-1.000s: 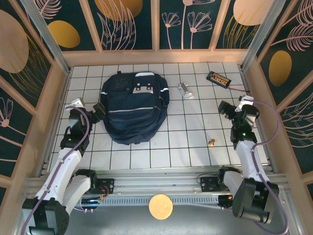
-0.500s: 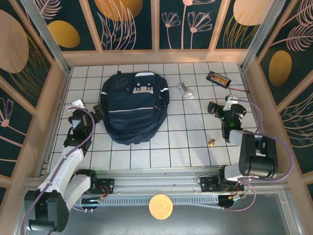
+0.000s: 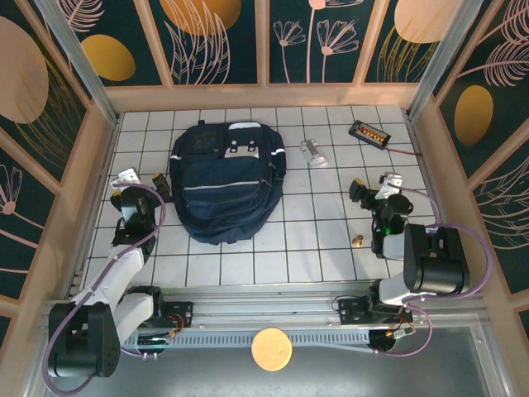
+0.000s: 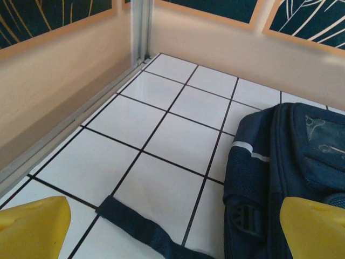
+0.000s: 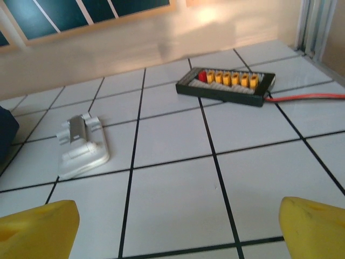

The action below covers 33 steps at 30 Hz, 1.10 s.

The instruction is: Pack books, pencil case, and school supplies into a backpack

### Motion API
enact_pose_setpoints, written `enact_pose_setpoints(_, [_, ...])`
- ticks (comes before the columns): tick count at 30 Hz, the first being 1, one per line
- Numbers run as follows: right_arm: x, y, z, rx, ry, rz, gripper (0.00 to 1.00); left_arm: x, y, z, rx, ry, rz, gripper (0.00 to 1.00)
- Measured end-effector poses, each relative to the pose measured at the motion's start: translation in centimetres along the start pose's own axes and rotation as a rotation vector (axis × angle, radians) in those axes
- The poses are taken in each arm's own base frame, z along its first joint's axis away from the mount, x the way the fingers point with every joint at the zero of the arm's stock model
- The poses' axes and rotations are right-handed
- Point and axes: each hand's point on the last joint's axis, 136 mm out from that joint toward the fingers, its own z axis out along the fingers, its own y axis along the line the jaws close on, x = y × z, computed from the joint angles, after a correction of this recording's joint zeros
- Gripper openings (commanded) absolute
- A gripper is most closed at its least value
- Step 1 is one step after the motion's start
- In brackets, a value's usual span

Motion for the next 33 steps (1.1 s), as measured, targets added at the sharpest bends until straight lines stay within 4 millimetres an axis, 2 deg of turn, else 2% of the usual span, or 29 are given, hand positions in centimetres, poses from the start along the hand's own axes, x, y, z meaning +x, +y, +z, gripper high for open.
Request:
enact_pose_setpoints(4, [-1.2,0.2,-0.1,-0.009,-0.052,-0.009,0.99,1.5,0.0,1.0,0.008,-0.010,0.036,0.99])
enact_pose_setpoints(8, [-1.3,0.3,0.1,-0.014,-0.064,-0.011,0.99,2.9,-0.3,2.0,0.027,-0.003,0.076,0.99])
enact_pose_setpoints(13, [-0.9,0.4,0.2,-0.029,-0.060,-0.012,0.99,2.8,-0.7,2.7,0.046,-0.037,0.095,0.99])
enact_pose_setpoints(19, [-0.1,0.7,0.3,-0.043,-0.052,-0.022,0.99,3.7,-0.9,3.2,0.076,-0.042,0.112,0.99])
enact_pose_setpoints(26, [0.2,1.4,0.4,-0.059,-0.045,-0.040,0.99,2.9,-1.3,3.8,0.124,-0.083,0.103,0.99])
enact_pose_setpoints(33, [0.2,1.4,0.4,-0.058,-0.045,-0.044,0.99,3.8,-2.3,4.4,0.210,-0.082,0.112,0.99])
